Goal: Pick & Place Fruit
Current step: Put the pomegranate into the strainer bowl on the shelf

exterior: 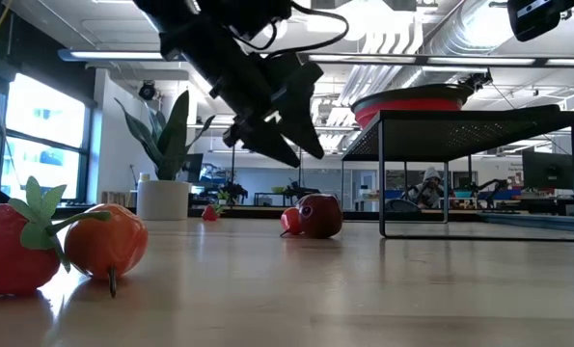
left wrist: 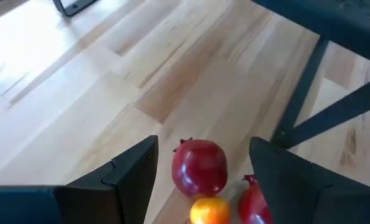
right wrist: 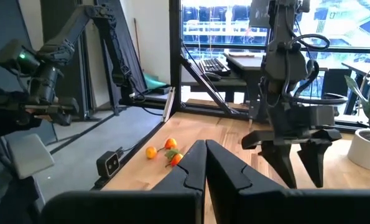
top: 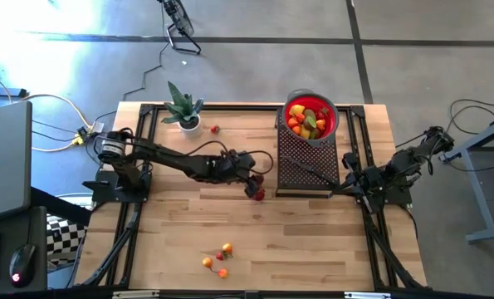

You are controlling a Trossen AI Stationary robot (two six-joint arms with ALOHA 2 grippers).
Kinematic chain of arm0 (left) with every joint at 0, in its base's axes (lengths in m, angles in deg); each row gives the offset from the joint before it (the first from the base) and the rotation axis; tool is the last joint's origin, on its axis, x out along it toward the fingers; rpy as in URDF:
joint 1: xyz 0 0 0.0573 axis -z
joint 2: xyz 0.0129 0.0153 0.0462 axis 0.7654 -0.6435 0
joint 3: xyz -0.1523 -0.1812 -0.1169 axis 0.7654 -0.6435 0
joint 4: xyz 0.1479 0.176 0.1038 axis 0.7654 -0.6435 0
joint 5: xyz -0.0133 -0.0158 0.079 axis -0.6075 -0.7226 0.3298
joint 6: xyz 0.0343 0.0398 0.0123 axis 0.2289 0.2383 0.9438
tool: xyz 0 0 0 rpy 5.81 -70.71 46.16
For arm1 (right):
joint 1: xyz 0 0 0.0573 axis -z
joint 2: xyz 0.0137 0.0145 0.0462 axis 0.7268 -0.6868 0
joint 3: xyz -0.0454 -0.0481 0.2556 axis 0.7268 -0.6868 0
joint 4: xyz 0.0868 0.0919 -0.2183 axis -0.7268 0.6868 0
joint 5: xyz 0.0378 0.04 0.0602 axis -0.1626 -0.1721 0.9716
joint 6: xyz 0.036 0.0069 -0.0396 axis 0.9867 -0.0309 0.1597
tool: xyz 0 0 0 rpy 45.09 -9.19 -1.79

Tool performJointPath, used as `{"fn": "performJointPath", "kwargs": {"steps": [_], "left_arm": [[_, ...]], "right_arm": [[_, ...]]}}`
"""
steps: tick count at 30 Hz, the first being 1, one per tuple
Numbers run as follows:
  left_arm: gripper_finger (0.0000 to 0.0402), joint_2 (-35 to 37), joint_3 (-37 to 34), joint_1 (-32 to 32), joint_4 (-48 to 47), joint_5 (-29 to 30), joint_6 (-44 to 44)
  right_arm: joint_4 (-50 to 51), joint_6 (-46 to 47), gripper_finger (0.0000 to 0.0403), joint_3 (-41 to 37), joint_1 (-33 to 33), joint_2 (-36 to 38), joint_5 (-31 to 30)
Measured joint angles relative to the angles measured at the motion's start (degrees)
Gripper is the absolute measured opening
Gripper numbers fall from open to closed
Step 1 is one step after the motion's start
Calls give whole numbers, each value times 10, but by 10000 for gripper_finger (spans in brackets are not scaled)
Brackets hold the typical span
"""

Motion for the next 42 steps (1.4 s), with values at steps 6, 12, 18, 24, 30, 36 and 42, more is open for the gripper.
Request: {"fn": "performJointPath", "kwargs": {"steps": [6,12,18,24,30,36,42], "left_arm": [[248,-6,0,0,2,-1,7],[248,-30,1,0,10,-1,10],[248,-41,-1,0,5,-1,10],[248,-40,0,0,20,-1,10],[249,-40,0,-5,17,-2,-30],[261,-40,0,-20,17,-47,-41],[319,-40,0,-27,16,-49,-29]], "right_arm": [[1,0,2,0,0,0,-1],[1,0,2,0,0,0,-1],[2,0,2,0,0,0,-1],[5,-1,3,0,0,0,-2],[8,-6,3,0,0,0,-2],[9,-15,3,0,0,0,-2],[10,-15,3,0,0,0,-2]]}}
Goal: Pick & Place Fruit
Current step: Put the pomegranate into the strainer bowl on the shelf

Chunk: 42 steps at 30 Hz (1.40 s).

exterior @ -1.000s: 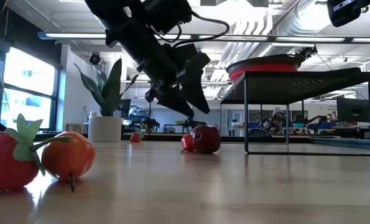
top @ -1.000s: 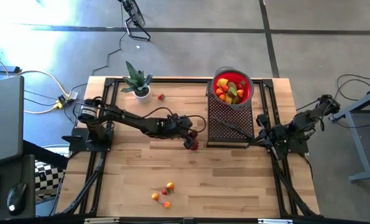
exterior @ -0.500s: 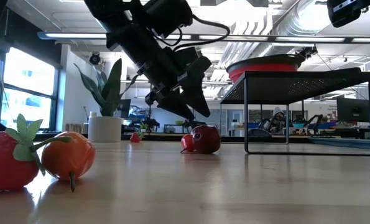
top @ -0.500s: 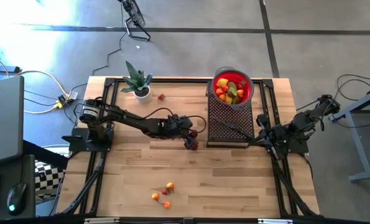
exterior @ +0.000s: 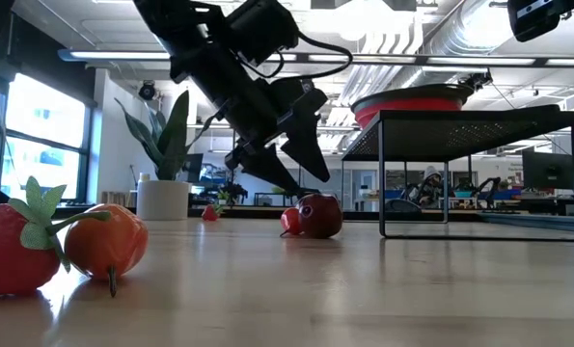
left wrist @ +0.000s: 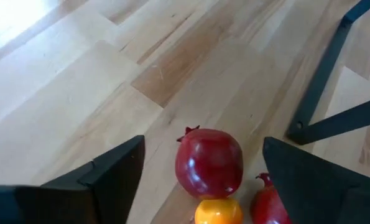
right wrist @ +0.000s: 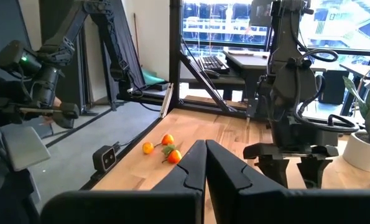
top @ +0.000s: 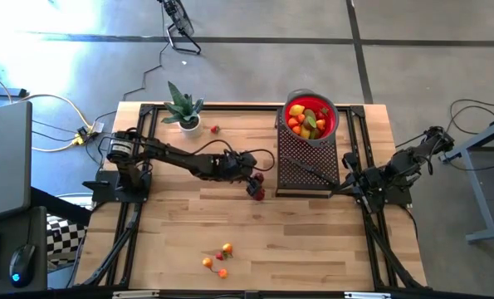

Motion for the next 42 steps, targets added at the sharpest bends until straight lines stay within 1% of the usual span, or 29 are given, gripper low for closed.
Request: {"fn": "performJointPath", "kwargs": {"steps": [3,6,9,11,13,15,17,20,26,28,30,42], "left_arm": [[345,0,0,0,0,-1,4],[356,-4,0,0,3,4,5],[357,-11,-1,0,-3,4,5],[358,-24,1,0,13,4,5],[358,-27,-1,0,-2,5,5],[358,-42,2,1,23,4,1],[358,-45,-1,0,14,3,-6],[358,-56,1,1,38,0,-5],[358,-70,1,0,35,3,-5],[358,-71,-2,0,30,5,8],[358,-80,2,0,45,7,24],[358,-88,0,0,67,22,29]], "right_arm": [[0,0,2,0,0,0,0],[2,0,2,0,0,0,0],[7,0,2,0,0,0,0],[9,0,2,0,0,0,0],[9,0,2,0,0,0,0],[10,2,2,0,0,0,0],[10,3,2,0,0,0,0],[13,3,2,0,0,0,0],[13,4,2,0,0,0,0],[13,4,2,0,0,0,0],[13,4,2,0,0,0,0],[16,4,2,0,0,0,0]]}}
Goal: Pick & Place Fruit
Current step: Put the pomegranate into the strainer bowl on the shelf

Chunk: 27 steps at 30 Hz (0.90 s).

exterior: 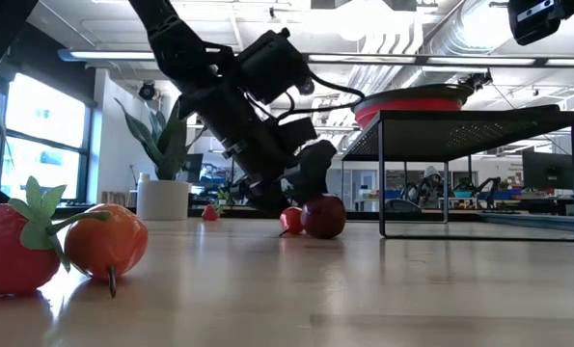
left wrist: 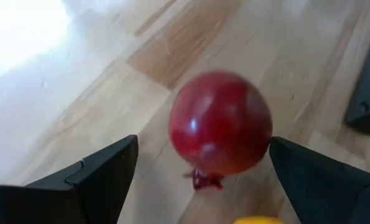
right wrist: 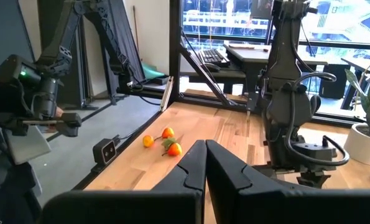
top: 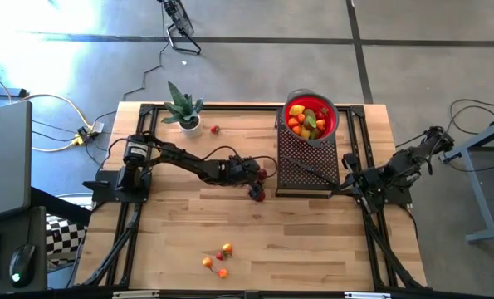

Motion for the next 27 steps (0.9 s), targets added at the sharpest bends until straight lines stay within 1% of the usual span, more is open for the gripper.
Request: {"fn": "performJointPath", "kwargs": {"steps": [7,12,24,27], "left_arm": [[358,-2,0,0,27,5,0],[358,-6,-1,0,40,22,0],[358,-6,0,0,39,30,0],[349,-6,0,0,39,31,-1]], "right_arm": [[0,0,2,0,0,0,0],[0,0,2,0,0,0,0],[0,0,2,0,0,0,0],[0,0,2,0,0,0,0]]}}
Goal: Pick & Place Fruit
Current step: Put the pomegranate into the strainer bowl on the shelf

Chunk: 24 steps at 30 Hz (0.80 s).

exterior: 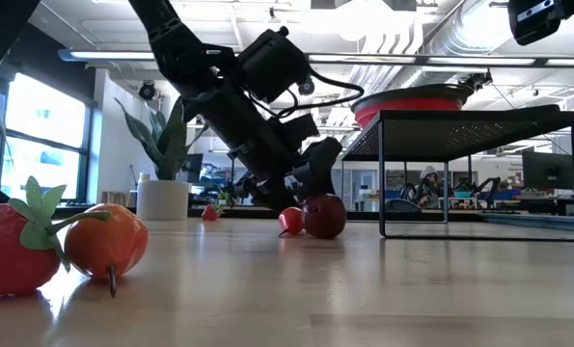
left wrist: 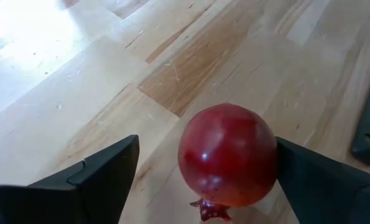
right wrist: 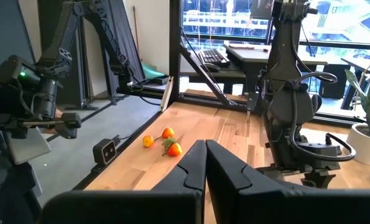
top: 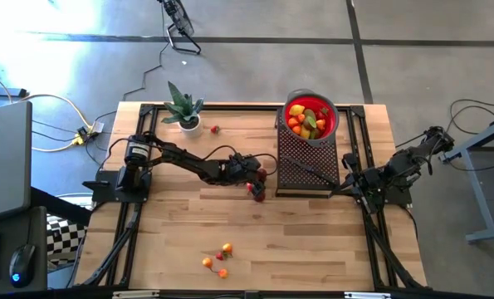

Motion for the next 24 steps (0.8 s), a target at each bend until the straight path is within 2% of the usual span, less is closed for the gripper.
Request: {"fn": "performJointPath", "kwargs": {"steps": [9,24], "left_arm": [[294,0,0,0,0,0,-1],[244,1,0,0,0,0,-4]], "right_arm": [[0,0,2,0,0,0,0],[0,0,2,0,0,0,0]]}}
